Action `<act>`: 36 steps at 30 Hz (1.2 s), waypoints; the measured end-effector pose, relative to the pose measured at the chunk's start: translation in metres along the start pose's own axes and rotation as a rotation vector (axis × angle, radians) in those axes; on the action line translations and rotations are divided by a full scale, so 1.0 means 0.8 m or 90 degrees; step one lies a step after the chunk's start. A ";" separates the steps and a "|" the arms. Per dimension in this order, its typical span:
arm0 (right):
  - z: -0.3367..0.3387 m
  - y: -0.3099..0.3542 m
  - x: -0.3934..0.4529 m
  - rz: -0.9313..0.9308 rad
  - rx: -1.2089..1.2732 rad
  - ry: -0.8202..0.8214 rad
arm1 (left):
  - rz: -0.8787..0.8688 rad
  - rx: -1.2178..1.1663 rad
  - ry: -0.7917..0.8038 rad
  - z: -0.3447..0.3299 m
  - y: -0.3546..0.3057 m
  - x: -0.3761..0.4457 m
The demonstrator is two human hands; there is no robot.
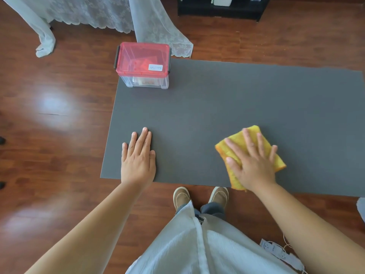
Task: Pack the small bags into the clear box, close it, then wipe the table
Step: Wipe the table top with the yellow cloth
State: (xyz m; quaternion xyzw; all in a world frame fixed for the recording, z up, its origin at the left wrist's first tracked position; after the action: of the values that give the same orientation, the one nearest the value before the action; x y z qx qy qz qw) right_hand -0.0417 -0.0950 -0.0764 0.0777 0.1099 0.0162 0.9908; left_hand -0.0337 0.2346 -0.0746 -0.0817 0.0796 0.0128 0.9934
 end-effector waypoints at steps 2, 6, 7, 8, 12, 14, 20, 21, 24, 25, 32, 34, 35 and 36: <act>0.002 -0.031 -0.012 -0.021 -0.005 0.009 | 0.000 -0.004 -0.002 0.001 -0.001 -0.001; 0.001 -0.011 -0.016 -0.009 -0.005 0.005 | 0.000 -0.011 -0.006 0.003 -0.002 -0.001; 0.000 0.008 -0.012 0.011 -0.001 0.002 | 0.001 -0.010 -0.005 0.003 -0.001 -0.001; -0.003 0.034 -0.006 0.041 0.001 0.003 | 0.003 -0.008 -0.004 0.002 -0.001 -0.001; -0.024 0.156 0.024 0.174 0.015 0.031 | 0.002 -0.013 -0.004 0.003 -0.001 -0.002; -0.026 0.201 0.048 0.189 0.027 0.036 | 0.002 -0.015 -0.001 0.003 -0.001 -0.001; -0.011 0.202 0.146 0.067 0.076 0.030 | -0.002 -0.010 0.006 0.001 -0.002 0.000; -0.005 0.185 0.160 0.037 0.080 0.022 | -0.006 -0.008 0.008 0.000 -0.003 0.000; 0.011 0.107 0.187 -0.077 0.085 0.005 | -0.032 -0.001 0.018 -0.003 -0.009 0.003; 0.016 0.077 0.190 -0.120 0.087 0.002 | -0.041 0.003 0.021 -0.003 -0.013 0.005; 0.022 -0.024 0.113 -0.222 0.093 -0.036 | -0.072 0.034 0.051 -0.013 -0.046 0.033; 0.015 0.003 0.094 -0.182 0.075 -0.043 | -0.067 0.037 0.056 -0.015 -0.059 0.046; 0.011 0.021 0.091 -0.158 0.067 -0.044 | -0.066 0.038 0.056 -0.015 -0.066 0.054; 0.008 0.040 0.093 -0.131 0.064 -0.042 | -0.066 0.037 0.054 -0.015 -0.072 0.061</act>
State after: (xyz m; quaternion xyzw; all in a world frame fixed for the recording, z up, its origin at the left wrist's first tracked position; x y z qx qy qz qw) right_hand 0.0320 -0.0610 -0.0812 0.1159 0.0853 -0.0940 0.9851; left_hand 0.0148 0.1762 -0.0846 -0.0573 0.1179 -0.0442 0.9904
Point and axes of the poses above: each hand's wrist, its own x-axis towards the middle knuckle, its own z-axis out of the back of the hand, y = z × x, the point moved 10 cm from there along x, towards the middle knuckle, and after that the axes turned 6 degrees about x, right-handed, at the moved point
